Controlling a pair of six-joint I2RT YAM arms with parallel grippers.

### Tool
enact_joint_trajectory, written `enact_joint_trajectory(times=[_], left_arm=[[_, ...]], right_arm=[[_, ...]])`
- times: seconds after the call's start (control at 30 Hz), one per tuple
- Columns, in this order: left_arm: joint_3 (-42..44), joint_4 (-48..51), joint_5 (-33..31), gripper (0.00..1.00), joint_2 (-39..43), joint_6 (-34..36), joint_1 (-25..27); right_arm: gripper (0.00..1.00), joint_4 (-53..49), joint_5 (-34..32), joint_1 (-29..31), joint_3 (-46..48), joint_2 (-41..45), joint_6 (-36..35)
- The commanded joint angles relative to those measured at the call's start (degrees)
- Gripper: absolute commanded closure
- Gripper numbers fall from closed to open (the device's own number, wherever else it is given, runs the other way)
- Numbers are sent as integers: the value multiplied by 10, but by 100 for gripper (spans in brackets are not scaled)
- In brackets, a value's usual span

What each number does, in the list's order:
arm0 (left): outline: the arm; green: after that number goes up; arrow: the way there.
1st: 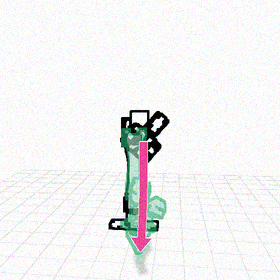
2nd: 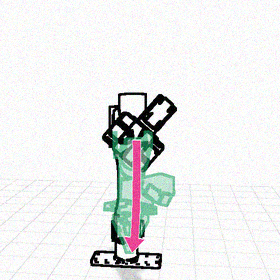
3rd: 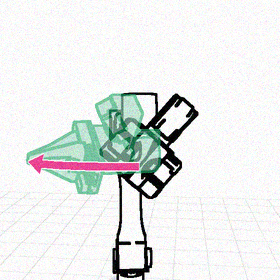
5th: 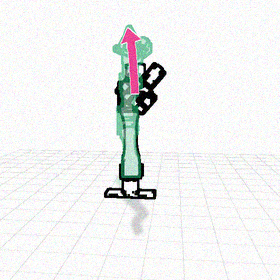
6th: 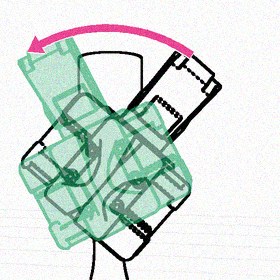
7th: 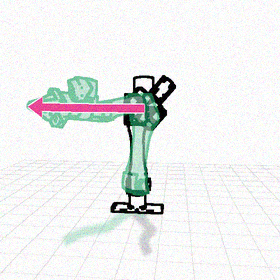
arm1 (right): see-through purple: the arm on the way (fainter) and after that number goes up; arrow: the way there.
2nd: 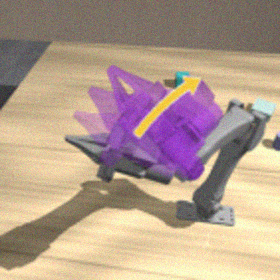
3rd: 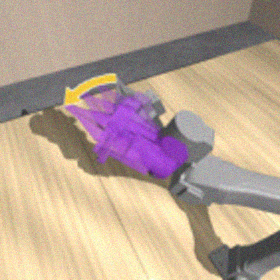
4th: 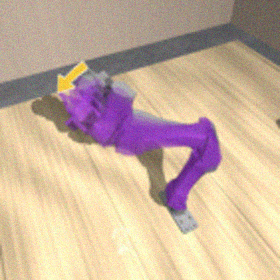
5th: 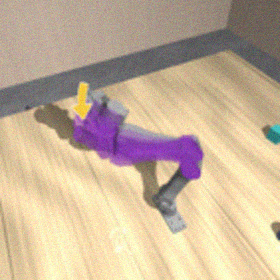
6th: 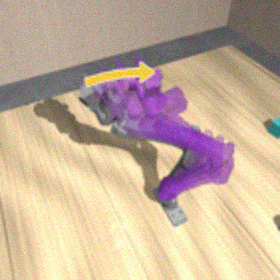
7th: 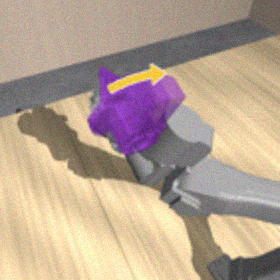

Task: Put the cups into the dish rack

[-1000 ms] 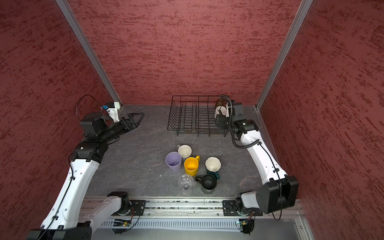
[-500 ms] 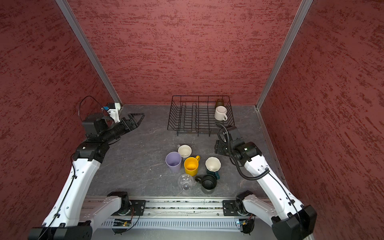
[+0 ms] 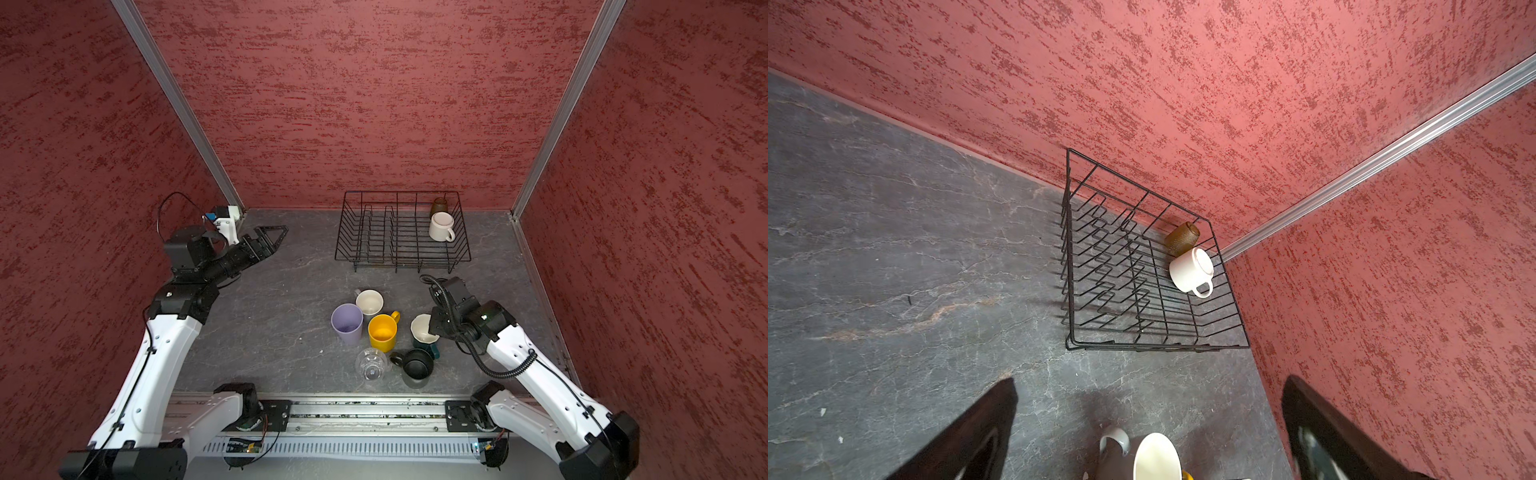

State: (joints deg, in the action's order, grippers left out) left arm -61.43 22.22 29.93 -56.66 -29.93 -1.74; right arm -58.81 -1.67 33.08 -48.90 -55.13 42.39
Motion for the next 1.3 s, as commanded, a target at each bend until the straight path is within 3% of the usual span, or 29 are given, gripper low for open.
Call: enact_joint_trajectory(times=[0.0,0.67,1.27], left_arm=[[11,-16,10,0,4,0,-6],[19,-25,30,1,0,-10,-22],[23,-28,43,0,3,-14,-40]], right_arm=[[46,-15,-26,13,15,1,45],[65,66,-80,38,48,-78,70],[100,45,-129,39,-14,-122,26]])
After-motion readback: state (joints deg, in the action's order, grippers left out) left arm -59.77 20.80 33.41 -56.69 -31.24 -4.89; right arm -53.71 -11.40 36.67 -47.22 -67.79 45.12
